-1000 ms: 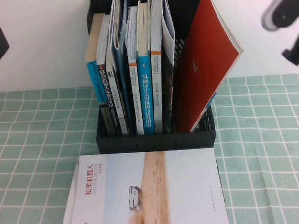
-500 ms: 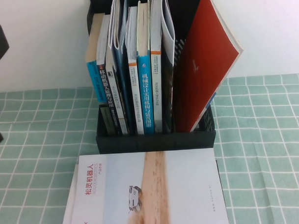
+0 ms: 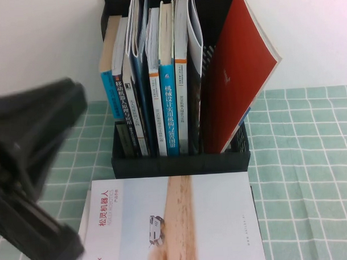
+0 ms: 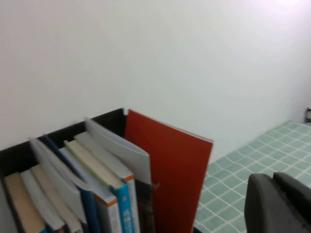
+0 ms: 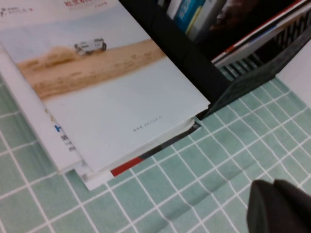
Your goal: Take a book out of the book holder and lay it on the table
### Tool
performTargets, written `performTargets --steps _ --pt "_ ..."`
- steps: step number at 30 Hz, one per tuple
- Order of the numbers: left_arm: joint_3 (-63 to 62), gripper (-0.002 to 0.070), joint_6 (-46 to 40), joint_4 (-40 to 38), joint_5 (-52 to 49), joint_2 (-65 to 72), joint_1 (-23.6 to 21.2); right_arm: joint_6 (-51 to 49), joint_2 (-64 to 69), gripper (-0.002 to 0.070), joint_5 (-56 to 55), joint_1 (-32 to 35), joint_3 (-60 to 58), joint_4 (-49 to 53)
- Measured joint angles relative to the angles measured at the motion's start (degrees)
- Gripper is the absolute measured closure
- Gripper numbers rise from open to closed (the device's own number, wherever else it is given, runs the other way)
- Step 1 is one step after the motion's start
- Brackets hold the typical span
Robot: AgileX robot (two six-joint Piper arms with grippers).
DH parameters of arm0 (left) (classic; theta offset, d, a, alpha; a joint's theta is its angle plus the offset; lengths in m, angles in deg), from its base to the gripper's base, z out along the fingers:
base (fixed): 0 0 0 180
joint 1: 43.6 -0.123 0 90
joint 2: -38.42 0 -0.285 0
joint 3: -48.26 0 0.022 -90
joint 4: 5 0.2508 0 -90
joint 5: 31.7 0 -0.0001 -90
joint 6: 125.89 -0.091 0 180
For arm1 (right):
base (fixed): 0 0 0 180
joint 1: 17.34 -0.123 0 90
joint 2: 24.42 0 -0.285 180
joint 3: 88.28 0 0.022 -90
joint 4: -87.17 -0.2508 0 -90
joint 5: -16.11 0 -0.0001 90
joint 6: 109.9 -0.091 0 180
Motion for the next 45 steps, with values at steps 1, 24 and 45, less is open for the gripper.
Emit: performTargets --steps 1,24,45 --pt "1.6 0.0677 0.0 0.5 -2.3 0.0 0.0 0.1 -1.0 0.0678 -0.9 0.0 -1.4 -1.1" --pt "8.4 0.0678 3.3 -0.2 -6.4 0.2 0.0 0.5 -5.6 0.0678 -4.9 0.0 -9.7 -7.0" --pt "8.4 0.0678 7.4 -0.2 -19.7 -1.5 -18.5 0.5 -5.6 0.0678 -4.9 0.0 -9.8 -7.0"
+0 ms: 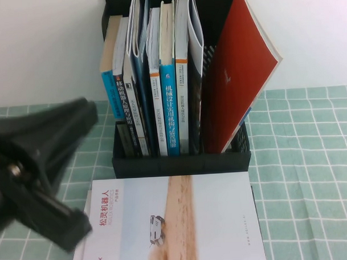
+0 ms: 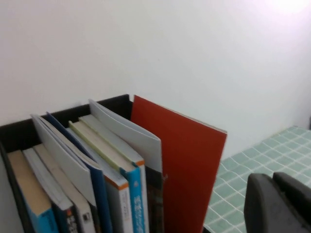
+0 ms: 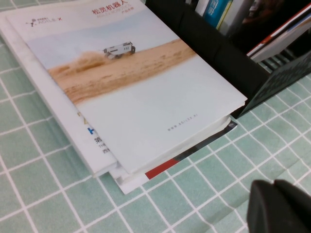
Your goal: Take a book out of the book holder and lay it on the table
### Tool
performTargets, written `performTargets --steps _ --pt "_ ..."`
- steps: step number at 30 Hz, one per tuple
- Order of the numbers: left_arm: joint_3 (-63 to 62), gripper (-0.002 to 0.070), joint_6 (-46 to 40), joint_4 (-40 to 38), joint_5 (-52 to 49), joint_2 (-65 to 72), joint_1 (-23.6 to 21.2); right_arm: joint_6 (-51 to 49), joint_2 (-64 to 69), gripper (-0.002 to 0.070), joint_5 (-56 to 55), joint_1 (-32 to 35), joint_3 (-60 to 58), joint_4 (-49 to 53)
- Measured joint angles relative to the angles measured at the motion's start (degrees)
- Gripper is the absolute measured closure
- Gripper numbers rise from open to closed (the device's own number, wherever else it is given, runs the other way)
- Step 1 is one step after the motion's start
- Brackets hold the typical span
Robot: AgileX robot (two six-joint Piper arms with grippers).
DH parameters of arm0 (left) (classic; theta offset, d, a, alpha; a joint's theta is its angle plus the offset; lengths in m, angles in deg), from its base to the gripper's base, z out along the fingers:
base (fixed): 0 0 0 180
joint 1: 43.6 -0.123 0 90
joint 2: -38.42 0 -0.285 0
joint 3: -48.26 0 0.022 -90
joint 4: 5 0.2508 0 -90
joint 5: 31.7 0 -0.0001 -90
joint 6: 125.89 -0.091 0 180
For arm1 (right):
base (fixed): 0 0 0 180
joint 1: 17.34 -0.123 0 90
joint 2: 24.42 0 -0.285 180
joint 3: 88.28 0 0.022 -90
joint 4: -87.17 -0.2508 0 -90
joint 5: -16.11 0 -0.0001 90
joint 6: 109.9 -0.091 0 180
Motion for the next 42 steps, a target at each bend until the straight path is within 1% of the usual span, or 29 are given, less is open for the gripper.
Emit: performTargets --steps 7,10,16,20,24,26,29,32,35,37,38,39,42 --pt "3.4 0.0678 2.6 0.1 -25.2 -3.2 -29.8 0.0 0.0 0.0678 -0.1 0.0 0.0 -0.1" --pt "6.7 0.0678 4.2 0.3 -30.9 -7.4 -38.9 0.0 0.0 0.0678 -0.1 0.0 0.0 -0.2" --pt "14.7 0.0678 5.5 0.6 -33.4 -18.7 -54.4 0.0 0.0 0.0678 -0.1 0.0 0.0 -0.2" --pt "20.4 0.0677 5.8 0.7 -34.7 -25.7 -62.8 0.0 0.0 0.0678 -0.1 0.0 0.0 -0.2" --pt "26.3 0.0678 6.0 0.7 -36.2 -31.6 -70.2 0.0 0.0 0.0678 -0.2 0.0 0.0 -0.2" --pt "28.8 0.0678 6.0 0.7 -37.6 -33.5 -73.4 0.0 0.0 0.0678 -0.2 0.0 0.0 -0.2" --pt "30.4 0.0677 6.0 1.0 -40.5 -34.5 -76.3 0.9 0.0 0.0678 -0.2 0.0 0.0 -0.2" --pt "30.6 0.0678 6.0 1.1 -42.4 -34.6 -77.4 1.1 0.0 0.0678 -0.2 0.0 0.0 -0.3" --pt "30.8 0.0678 6.1 1.3 -43.7 -34.7 -77.4 1.3 0.0 0.0678 -0.2 0.0 0.0 -0.3" --pt "30.8 0.0677 8.0 2.3 -44.5 -35.2 -77.4 1.3 0.0 0.0678 -0.2 0.0 0.0 -0.3" --pt "30.8 0.0678 11.3 5.3 -44.8 -35.7 -77.4 1.3 0.0 0.0678 -0.2 0.0 0.0 -0.3" --pt "30.8 0.0677 16.6 9.2 -45.2 -36.2 -77.4 1.4 0.0 0.0678 -0.2 0.0 0.0 -0.3" --pt "30.8 0.0677 40.7 30.9 -46.7 -37.3 -77.4 1.3 0.0 0.0678 -0.2 0.0 0.0 -0.4"
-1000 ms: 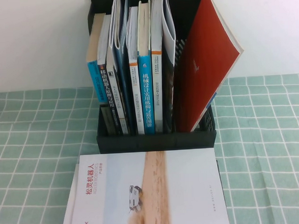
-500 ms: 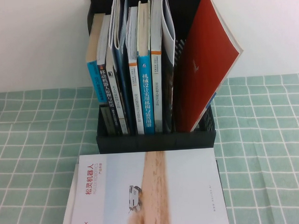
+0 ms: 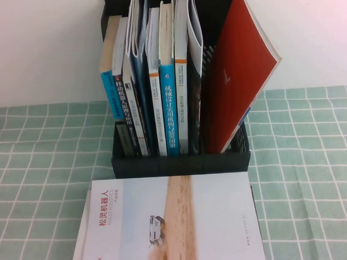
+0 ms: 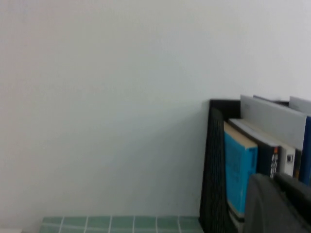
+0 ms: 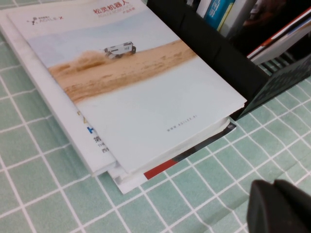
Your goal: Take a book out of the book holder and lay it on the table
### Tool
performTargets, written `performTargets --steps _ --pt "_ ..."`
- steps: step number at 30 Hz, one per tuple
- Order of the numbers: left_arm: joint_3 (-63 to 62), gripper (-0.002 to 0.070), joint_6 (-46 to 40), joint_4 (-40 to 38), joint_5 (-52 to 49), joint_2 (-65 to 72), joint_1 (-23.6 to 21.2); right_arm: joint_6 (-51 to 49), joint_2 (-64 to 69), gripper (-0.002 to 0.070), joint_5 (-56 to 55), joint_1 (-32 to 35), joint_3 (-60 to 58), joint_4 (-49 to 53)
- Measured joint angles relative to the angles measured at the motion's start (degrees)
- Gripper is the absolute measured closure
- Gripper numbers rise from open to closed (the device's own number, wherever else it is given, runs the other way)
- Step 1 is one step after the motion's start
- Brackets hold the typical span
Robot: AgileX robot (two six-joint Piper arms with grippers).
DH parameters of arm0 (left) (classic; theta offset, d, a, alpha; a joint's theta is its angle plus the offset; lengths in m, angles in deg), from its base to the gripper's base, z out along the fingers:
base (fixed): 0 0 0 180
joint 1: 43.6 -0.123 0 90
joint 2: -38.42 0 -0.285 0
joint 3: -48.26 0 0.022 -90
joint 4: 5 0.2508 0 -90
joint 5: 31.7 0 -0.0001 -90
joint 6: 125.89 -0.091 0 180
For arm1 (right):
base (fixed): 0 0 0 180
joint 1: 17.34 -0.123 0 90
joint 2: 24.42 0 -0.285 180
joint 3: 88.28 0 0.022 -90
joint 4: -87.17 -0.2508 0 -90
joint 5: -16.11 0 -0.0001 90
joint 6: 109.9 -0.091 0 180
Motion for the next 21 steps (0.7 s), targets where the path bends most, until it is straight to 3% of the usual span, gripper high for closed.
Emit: performTargets --steps 4,7,14,21 --pt "0.0 0.0678 34.8 34.7 -3.4 -0.1 0.0 0.0 0.0 0.0678 0.0 0.0 0.0 0.0" --pt "0.0 0.0678 47.8 49.1 -5.3 -0.1 0.0 0.0 0.0 0.0678 0.0 0.0 0.0 0.0" --pt "6.4 0.0677 53.4 57.4 -2.1 -2.5 0.2 0.0 0.0 0.0678 0.0 0.0 0.0 -0.1" --pt "11.2 0.0678 55.8 63.0 -1.0 -4.1 5.0 0.0 0.0 0.0678 0.0 0.0 0.0 -0.4"
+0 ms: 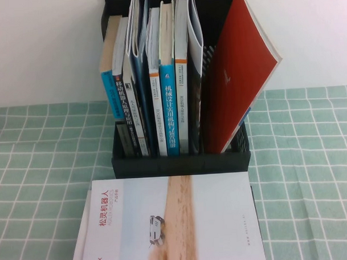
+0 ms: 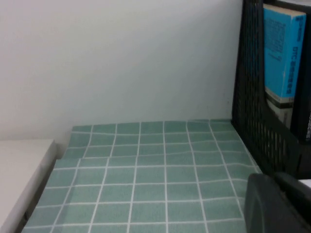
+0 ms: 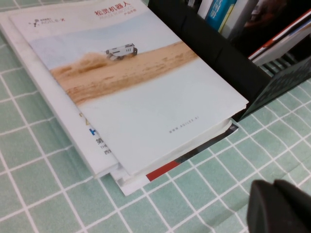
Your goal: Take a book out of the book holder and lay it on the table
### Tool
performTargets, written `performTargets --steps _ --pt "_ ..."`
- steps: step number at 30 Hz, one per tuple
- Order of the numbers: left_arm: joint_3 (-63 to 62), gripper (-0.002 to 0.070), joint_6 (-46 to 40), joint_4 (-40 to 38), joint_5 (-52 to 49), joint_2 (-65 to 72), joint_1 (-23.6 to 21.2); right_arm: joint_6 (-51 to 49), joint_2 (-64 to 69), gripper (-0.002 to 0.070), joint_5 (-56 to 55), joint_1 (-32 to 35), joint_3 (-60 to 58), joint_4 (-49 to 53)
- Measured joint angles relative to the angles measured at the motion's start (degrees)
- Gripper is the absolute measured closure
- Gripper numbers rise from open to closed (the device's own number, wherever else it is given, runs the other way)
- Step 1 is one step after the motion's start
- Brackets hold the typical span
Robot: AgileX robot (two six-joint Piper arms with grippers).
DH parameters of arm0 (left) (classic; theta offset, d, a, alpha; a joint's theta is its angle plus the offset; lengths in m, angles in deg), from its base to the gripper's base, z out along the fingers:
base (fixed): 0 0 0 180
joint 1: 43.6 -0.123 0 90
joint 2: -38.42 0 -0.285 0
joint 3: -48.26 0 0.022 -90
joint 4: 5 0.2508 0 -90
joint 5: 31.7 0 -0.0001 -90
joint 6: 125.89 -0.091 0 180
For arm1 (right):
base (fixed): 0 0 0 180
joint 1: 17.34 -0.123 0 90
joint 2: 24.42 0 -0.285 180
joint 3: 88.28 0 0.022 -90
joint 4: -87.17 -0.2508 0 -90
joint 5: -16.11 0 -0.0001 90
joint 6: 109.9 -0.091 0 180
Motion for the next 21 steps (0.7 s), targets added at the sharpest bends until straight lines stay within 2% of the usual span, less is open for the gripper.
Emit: performTargets --steps 6,12,21 --pt "2.6 0.0677 0.9 -0.1 -0.1 0.0 0.7 0.1 0.0 0.0678 0.0 0.0 0.0 -0.2" --pt "2.7 0.0677 0.9 -0.1 -10.2 0.0 0.7 0.1 0.0 0.0678 0.0 0.0 0.0 -0.2" --pt "2.7 0.0677 0.9 -0.1 -10.4 0.0 0.7 0.2 0.0 0.0678 0.0 0.0 0.0 -0.2"
